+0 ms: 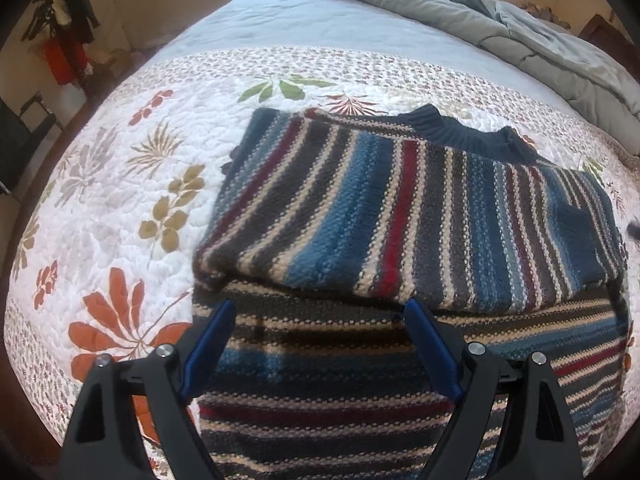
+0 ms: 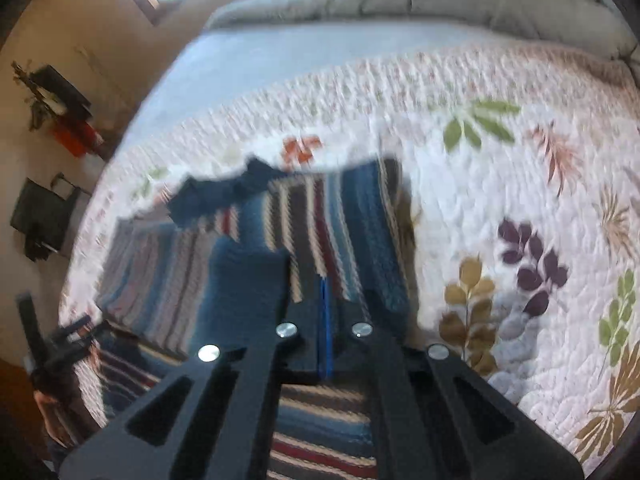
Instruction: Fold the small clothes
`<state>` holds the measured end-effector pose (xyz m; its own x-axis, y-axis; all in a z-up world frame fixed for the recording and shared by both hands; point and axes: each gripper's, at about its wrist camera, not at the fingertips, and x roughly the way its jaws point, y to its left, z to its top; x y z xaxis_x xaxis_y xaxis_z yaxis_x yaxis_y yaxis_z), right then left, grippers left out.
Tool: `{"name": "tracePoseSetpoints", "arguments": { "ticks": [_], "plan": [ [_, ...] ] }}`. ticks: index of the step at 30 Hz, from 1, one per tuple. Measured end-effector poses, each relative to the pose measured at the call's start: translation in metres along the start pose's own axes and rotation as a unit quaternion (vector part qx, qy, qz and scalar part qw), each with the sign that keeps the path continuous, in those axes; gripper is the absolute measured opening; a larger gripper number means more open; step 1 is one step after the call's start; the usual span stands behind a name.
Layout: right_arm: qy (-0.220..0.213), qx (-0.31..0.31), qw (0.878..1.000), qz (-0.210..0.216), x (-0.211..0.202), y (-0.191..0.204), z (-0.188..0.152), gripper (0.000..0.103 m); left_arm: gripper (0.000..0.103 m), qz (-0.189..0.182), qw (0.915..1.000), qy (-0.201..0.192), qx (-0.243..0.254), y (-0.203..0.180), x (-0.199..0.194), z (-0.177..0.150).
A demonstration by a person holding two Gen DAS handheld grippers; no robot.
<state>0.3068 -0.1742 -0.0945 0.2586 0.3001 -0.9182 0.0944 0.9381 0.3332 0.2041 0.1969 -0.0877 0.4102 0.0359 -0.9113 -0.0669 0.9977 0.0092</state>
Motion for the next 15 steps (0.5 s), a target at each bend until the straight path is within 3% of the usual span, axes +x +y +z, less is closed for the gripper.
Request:
{"name": "tracePoseSetpoints", "arguments": {
  "ticks": [4, 9, 13, 15],
  "plan": [
    [0.023, -0.009, 0.999, 0.023, 0.021, 0.011, -0.008, 0.016, 0.087, -0.005, 1.0000, 0.002, -0.002, -0.006, 0.002, 0.011],
    [0.046, -0.013, 0.998, 0.039, 0.043, 0.030, -0.008, 0.050, 0.088, -0.015, 0.9997, -0.015, 0.012, -0.021, -0.007, 0.025],
    [0.068, -0.002, 0.996, 0.059, 0.062, 0.034, -0.007, 0.050, 0.091, -0.012, 0.9994, -0.023, 0.024, -0.032, -0.002, 0.039],
    [0.072, -0.001, 0.995, 0.064, 0.070, 0.038, -0.006, 0.042, 0.091, -0.009, 0.9997, -0.009, 0.023, -0.032, 0.014, 0.047]
  ]
}}
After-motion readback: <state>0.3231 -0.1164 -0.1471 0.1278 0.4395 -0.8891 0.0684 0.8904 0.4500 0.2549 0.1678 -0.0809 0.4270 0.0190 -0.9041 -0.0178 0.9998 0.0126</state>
